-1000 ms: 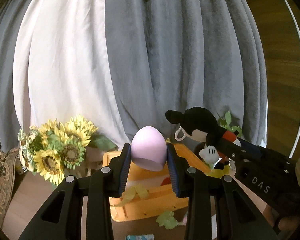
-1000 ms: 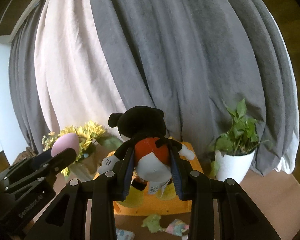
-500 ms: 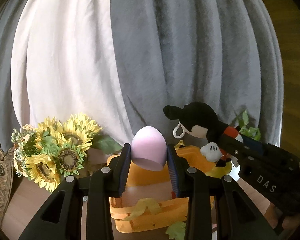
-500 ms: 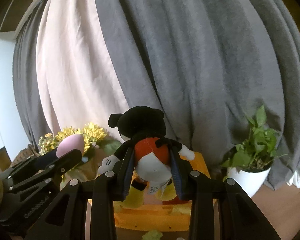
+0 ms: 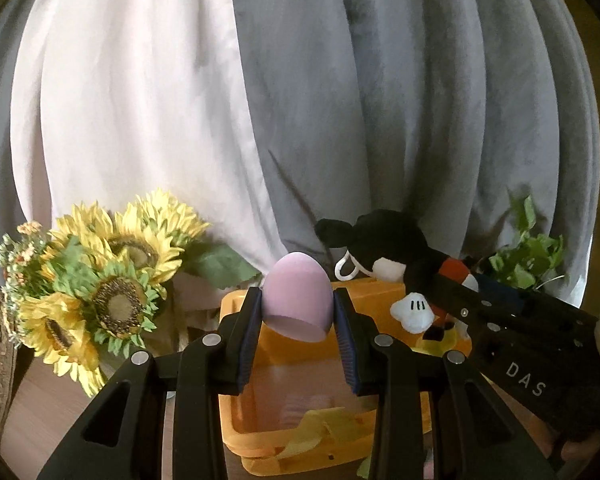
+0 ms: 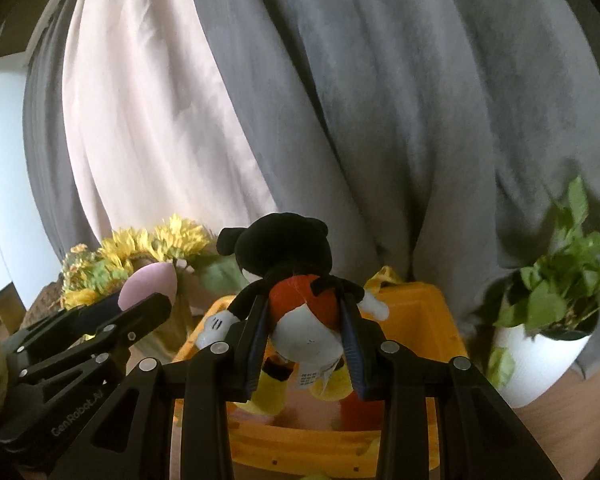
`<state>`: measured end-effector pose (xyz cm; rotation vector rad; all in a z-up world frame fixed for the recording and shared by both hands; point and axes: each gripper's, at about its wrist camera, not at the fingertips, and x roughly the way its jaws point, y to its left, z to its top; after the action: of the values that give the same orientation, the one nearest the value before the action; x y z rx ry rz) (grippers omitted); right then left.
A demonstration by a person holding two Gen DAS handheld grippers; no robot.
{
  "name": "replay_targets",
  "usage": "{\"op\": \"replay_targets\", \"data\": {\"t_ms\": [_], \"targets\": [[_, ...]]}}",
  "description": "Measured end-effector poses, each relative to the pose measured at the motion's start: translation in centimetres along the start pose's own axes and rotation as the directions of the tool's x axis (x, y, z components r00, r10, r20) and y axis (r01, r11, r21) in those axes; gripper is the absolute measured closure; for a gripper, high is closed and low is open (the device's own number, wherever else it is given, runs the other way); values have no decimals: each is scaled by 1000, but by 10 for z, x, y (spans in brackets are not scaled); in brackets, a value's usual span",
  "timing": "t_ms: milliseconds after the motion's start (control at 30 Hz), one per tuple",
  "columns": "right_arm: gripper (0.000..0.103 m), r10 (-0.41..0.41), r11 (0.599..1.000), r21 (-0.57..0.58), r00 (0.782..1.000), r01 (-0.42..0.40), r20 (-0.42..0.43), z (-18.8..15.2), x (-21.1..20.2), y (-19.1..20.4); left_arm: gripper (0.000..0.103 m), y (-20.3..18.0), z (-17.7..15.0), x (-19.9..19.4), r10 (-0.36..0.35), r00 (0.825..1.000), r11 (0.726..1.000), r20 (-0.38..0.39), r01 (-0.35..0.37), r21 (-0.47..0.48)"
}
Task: Organize soft objects
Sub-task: 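Lower both items into the crate and open both grippers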
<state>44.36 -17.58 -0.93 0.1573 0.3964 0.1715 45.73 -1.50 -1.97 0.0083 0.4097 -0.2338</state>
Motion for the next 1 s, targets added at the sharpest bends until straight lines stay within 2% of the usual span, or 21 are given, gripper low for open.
{"op": "replay_targets", "data": {"t_ms": [667,800,900,1000], "targets": [[67,-17,1000,12,986,19,-169,-39,62,-13,67,1,-35,65,-18,989,1000,-145,18,-2],[61,-33,999,12,982,36,-184,-43,66,-16,66,2,-37,70,-19,987,1000,-162,20,3],[57,-59,998,17,982,63,-181,-43,66,-20,56,1,-37,72,-8,988,1000,-157,9,9],[53,-82,996,29,981,88,-178,-41,64,-24,54,1,-35,69,-9,989,1000,-149,11,10]]}}
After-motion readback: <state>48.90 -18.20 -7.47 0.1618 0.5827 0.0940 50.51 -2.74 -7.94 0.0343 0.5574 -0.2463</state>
